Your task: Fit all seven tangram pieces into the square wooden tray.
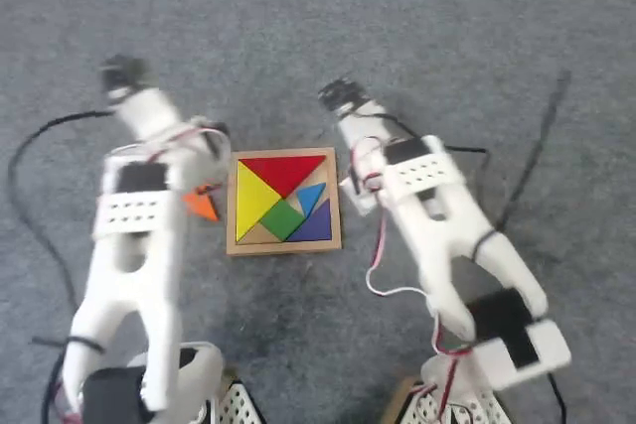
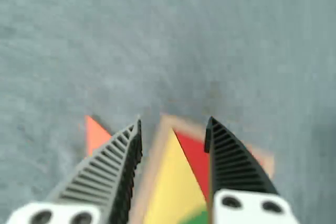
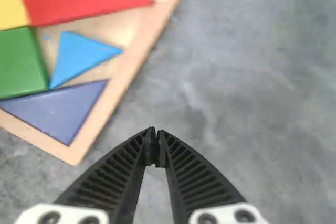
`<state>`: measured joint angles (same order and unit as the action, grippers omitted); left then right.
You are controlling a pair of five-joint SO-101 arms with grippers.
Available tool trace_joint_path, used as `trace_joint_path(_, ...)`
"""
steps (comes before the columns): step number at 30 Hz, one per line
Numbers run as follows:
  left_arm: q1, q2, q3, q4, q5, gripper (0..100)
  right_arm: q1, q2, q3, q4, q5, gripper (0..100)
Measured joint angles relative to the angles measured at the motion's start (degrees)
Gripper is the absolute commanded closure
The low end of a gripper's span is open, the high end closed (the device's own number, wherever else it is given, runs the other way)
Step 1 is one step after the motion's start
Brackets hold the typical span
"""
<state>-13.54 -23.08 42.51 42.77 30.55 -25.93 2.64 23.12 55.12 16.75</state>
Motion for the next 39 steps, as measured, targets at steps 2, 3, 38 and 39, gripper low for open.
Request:
trace_joint_path(2, -3.25, -0.09, 0.53, -2.73, 2.29, 81, -1.32, 2.29, -1.85, 0.0, 0.79, 99.0)
trace_joint_path(3, -4.13, 0.0, 0.53, -3.6, 2.73, 81, -1.93, 3.25, -2.81, 0.0, 1.05, 99.0)
trace_joint_path(38, -5.45, 5.27, 0.09, -4.66, 3.25, 81, -14.15, 21.71, -22.33, 7.74, 10.2, 99.0)
trace_joint_path(39, -5.45, 5.27, 0.09, -4.66, 3.25, 81, -14.15, 21.71, -22.51, 7.91, 10.37, 99.0)
